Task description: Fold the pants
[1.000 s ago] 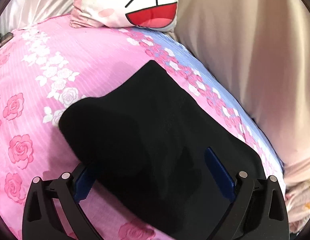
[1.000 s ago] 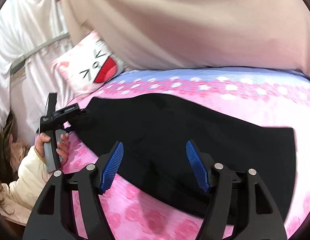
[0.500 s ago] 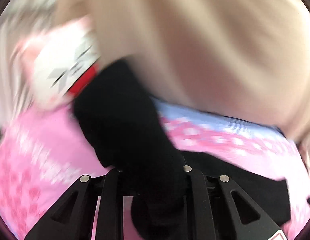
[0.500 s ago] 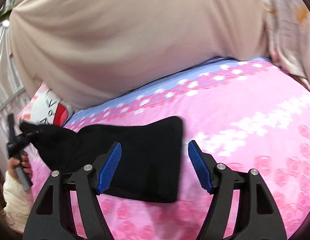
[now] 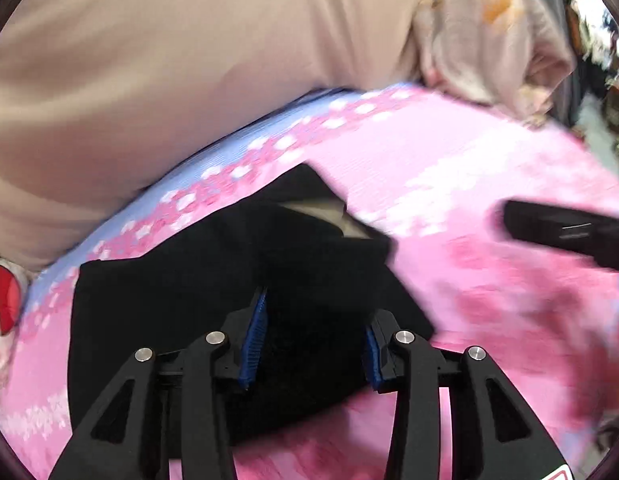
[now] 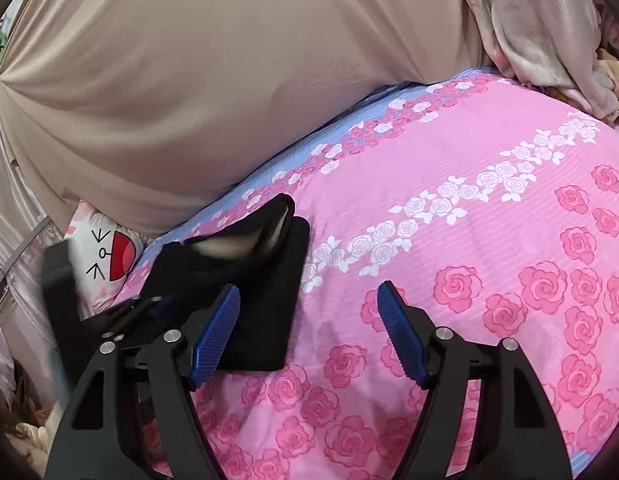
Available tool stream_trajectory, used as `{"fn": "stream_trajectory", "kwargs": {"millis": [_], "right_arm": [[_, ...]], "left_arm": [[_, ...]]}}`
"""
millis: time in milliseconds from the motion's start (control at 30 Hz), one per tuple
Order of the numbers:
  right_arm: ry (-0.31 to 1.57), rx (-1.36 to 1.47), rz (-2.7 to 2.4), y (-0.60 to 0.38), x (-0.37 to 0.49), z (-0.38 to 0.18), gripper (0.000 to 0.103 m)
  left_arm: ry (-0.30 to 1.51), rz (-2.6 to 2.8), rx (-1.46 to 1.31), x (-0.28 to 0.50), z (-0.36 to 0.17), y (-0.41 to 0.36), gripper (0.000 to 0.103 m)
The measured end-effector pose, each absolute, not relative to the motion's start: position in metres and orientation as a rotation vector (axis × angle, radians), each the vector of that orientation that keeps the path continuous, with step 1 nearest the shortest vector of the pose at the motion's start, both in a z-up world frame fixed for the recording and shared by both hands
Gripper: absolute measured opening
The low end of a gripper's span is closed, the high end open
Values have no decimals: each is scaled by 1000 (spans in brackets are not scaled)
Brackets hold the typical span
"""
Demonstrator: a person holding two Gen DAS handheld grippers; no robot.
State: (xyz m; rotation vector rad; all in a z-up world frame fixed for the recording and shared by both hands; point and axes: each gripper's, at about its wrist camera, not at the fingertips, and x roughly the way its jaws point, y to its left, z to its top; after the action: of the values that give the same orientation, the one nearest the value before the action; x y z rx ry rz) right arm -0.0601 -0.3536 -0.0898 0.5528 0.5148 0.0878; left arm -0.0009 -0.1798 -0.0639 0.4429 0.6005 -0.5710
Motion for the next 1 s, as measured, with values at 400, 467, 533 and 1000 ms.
{"fn": "stream_trajectory", "kwargs": {"millis": [400, 467, 533, 1000], "right_arm": [[634, 486, 365, -301, 15, -89, 70], [666, 493, 392, -290, 25, -100, 67], [696, 394, 345, -275, 27, -102, 37], [569, 348, 163, -293, -14, -38, 29]], "left_arm": [[553, -287, 224, 22, -7, -48, 60], [570, -215, 201, 38, -7, -26, 60], [604, -172, 184, 59, -12, -13, 60], [762, -122, 200, 103, -85, -2, 79]]}}
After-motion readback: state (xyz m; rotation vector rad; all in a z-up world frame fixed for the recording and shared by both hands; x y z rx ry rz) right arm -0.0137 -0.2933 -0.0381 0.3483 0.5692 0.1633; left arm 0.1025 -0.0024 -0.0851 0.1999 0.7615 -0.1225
